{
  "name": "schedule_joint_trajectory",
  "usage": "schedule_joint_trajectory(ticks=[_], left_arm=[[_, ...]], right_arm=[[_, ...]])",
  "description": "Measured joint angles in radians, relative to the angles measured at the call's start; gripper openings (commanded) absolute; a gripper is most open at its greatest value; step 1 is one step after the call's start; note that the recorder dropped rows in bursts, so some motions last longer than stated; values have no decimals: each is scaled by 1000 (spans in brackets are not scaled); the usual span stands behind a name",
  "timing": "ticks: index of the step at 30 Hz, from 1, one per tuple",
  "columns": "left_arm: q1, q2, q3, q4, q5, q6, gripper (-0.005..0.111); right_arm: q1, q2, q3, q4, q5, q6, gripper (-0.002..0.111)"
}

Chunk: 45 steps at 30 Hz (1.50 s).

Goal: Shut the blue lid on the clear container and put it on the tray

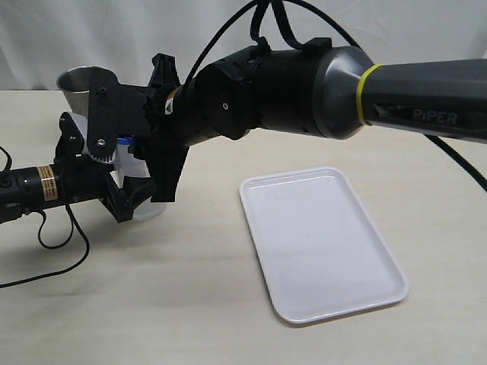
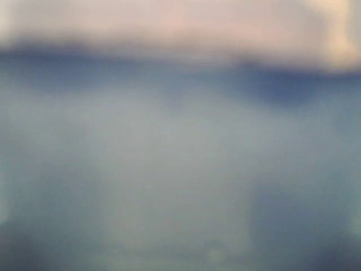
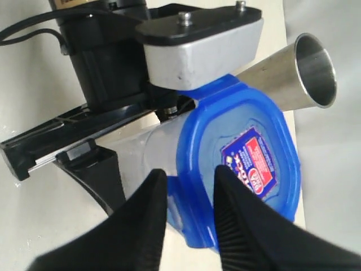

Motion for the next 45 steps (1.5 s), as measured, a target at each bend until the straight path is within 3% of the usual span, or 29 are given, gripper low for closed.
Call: schedule_joint_trajectory(ticks=[13, 30, 32, 39, 45], left_arm=[[-2, 0, -2, -6, 0, 17, 0], [-2, 0, 0, 2, 6, 24, 0], [-2, 0, 0, 2, 6, 28, 0], [-2, 0, 0, 37, -13, 77, 0], [-8, 0, 0, 70, -38, 126, 0]], right_arm=[[-2, -14, 5, -25, 13, 48, 19], [-81, -12, 12, -44, 88, 147, 19], [-81, -14, 12, -44, 93, 153, 22], [-81, -46, 28, -33, 160, 172, 51], [-81, -82, 32, 11, 208, 182, 52]])
